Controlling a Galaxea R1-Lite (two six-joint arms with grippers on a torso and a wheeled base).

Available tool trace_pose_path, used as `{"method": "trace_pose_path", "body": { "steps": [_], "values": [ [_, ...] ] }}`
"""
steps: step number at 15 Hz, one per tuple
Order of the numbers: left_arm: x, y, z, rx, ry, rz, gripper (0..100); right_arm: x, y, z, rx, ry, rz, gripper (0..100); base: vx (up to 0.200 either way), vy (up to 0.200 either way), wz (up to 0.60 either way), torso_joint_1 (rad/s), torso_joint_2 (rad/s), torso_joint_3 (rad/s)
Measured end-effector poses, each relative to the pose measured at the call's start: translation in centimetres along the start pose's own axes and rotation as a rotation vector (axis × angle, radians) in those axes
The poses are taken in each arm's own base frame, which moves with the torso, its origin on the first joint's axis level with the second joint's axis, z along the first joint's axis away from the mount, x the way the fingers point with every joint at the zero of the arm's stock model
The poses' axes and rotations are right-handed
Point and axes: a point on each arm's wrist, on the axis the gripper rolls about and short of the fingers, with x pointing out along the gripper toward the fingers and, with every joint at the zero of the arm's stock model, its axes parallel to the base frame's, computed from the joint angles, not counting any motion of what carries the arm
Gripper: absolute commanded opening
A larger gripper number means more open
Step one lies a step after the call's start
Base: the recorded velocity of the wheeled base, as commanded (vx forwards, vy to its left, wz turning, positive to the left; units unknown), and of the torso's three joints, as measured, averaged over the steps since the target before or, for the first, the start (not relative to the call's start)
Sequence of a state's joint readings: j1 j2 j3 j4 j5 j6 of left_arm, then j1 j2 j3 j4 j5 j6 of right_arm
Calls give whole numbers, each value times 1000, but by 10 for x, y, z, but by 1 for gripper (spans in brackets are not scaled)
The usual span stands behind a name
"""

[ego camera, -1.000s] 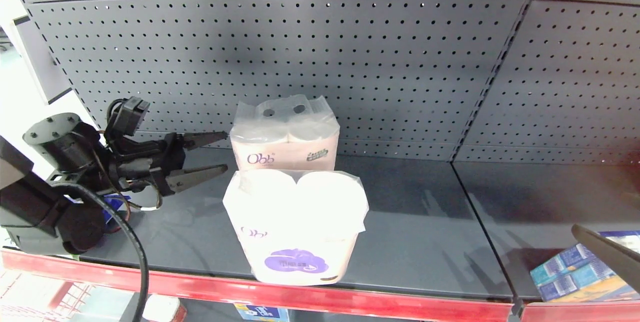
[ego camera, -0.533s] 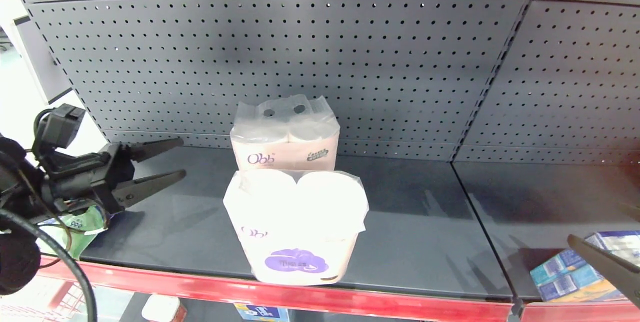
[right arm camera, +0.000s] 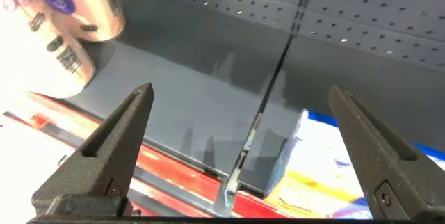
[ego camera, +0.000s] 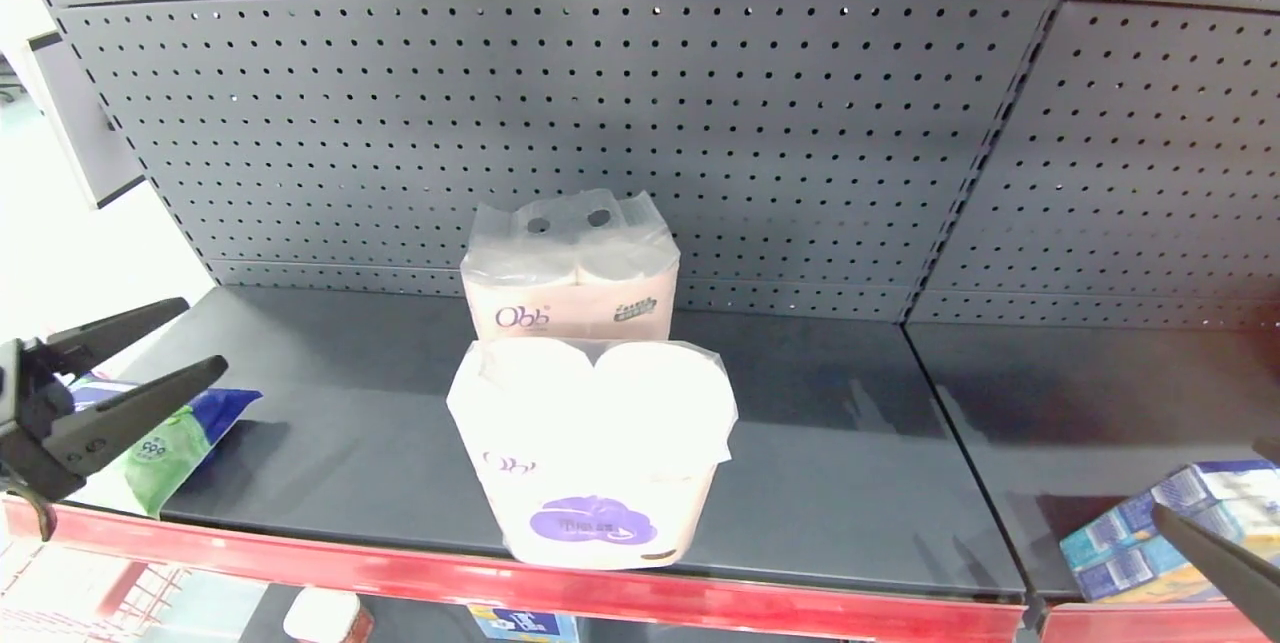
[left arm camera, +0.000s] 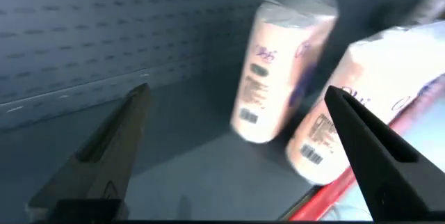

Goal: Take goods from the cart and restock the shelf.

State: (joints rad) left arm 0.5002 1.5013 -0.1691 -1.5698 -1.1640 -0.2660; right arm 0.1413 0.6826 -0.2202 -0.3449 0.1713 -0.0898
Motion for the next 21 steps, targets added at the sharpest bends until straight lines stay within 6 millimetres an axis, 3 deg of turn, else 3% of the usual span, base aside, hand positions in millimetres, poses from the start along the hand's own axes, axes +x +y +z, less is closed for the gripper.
{"method": "trace_pose_path", "body": {
  "steps": [3, 12, 20, 21],
  "values": [
    [-10, -7, 7, 39, -39, 114, 100, -8, 1, 0, -6, -40, -8, 100, 0, 0, 0, 0, 0, 0],
    [16, -13, 18, 74, -118, 131, 100, -16, 2, 4, -9, -92, -6, 100, 0, 0, 0, 0, 0, 0],
    [31, -10, 8, 12, -139, 348, 100, -15, 2, 4, -9, -92, 0, 100, 0, 0, 0, 0, 0, 0],
    [31, -8, 6, 4, -145, 443, 100, -15, 2, 4, -9, -92, -1, 100, 0, 0, 0, 0, 0, 0]
  ]
}}
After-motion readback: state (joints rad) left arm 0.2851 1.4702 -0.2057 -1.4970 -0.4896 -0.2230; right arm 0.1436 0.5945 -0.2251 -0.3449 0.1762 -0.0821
